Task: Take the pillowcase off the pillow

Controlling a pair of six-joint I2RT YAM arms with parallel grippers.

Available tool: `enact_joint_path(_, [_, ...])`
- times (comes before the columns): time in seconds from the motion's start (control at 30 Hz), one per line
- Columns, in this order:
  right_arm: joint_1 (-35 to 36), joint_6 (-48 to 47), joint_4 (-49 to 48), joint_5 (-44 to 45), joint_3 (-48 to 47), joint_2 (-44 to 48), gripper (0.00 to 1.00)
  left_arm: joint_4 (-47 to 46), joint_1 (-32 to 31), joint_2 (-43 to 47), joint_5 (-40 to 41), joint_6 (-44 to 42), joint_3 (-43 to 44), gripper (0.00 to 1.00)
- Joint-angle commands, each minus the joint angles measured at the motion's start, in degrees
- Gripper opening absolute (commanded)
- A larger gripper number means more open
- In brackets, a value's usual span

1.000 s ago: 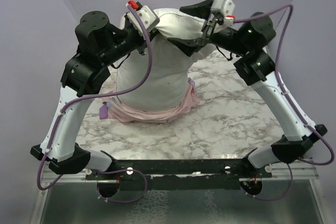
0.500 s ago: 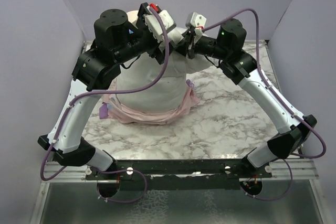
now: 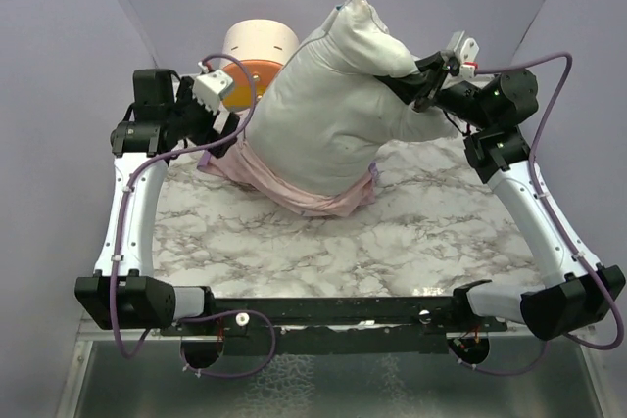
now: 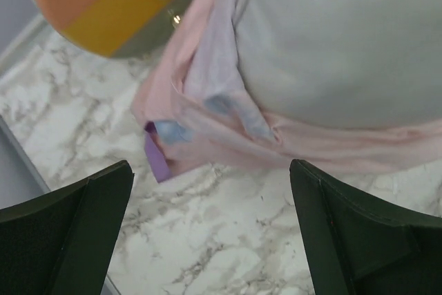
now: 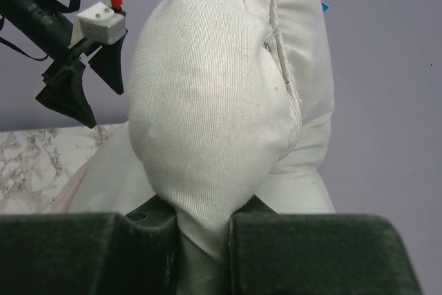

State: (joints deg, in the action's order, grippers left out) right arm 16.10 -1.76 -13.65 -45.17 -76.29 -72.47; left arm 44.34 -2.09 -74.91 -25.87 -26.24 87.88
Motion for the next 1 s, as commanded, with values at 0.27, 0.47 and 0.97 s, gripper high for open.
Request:
enact_joint_path(0.27, [-0.8, 5.1, -7.8, -7.8, 2.6, 3.1, 0.01, 4.7, 18.0, -6.0, -19.7, -25.8, -12.4, 0.98])
enact_joint_path(0.47, [-0.8, 7.1, -8.0, -8.4, 2.2, 3.5, 0.01, -2.1, 16.8, -5.3, -22.7, -29.6, -21.8, 0.99])
enact_joint_path(0.97, [-1.4, 16.3, -14.1, -3.3, 3.3, 7.2, 0.01, -14.9, 10.9, -10.5, -16.6, -28.7, -32.7, 0.33])
